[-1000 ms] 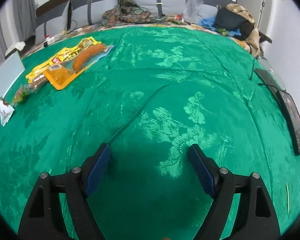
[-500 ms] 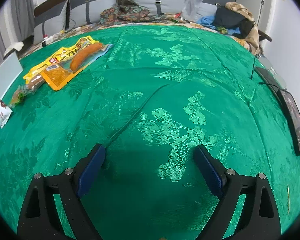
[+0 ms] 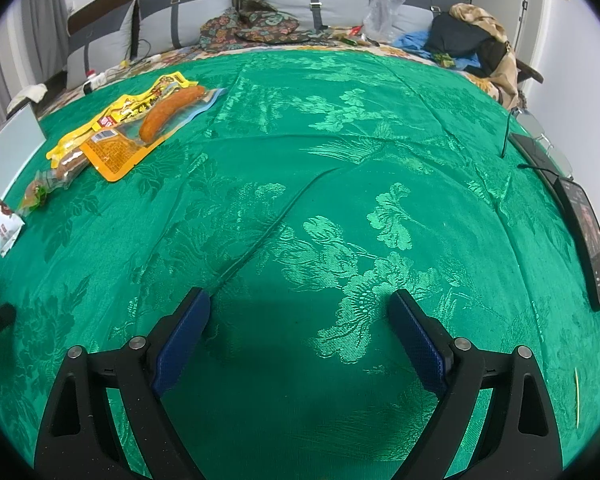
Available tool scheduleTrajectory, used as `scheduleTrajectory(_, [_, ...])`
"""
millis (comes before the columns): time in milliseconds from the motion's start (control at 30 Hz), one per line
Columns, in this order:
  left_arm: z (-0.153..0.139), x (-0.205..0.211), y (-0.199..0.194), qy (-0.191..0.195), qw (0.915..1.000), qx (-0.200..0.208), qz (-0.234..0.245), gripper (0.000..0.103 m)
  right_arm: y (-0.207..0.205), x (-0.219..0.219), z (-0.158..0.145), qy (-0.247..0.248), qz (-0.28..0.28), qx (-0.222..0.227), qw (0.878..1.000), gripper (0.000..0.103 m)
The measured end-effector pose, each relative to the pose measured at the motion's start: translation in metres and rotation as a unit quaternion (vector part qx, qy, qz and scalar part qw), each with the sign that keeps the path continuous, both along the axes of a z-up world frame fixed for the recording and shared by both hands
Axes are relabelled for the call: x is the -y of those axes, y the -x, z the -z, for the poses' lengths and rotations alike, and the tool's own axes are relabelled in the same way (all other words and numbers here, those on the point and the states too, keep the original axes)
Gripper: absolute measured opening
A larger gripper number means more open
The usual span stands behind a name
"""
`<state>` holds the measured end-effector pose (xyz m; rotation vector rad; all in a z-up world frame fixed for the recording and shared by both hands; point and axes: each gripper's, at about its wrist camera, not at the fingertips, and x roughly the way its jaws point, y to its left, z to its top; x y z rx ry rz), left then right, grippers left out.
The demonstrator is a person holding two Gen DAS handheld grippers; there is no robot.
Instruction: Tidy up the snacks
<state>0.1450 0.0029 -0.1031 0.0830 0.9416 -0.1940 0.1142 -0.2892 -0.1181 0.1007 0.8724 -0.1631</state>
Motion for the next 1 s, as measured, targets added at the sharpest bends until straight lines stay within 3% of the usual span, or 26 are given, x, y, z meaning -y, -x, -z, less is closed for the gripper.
scheduleTrajectory(1000, [0.0009, 0.002, 0.0061, 0.0, 1.0, 0.003, -0.002, 0.103, -0.0007, 0.0004, 0.0, 0.0, 0.001, 0.0, 1.0, 0.094])
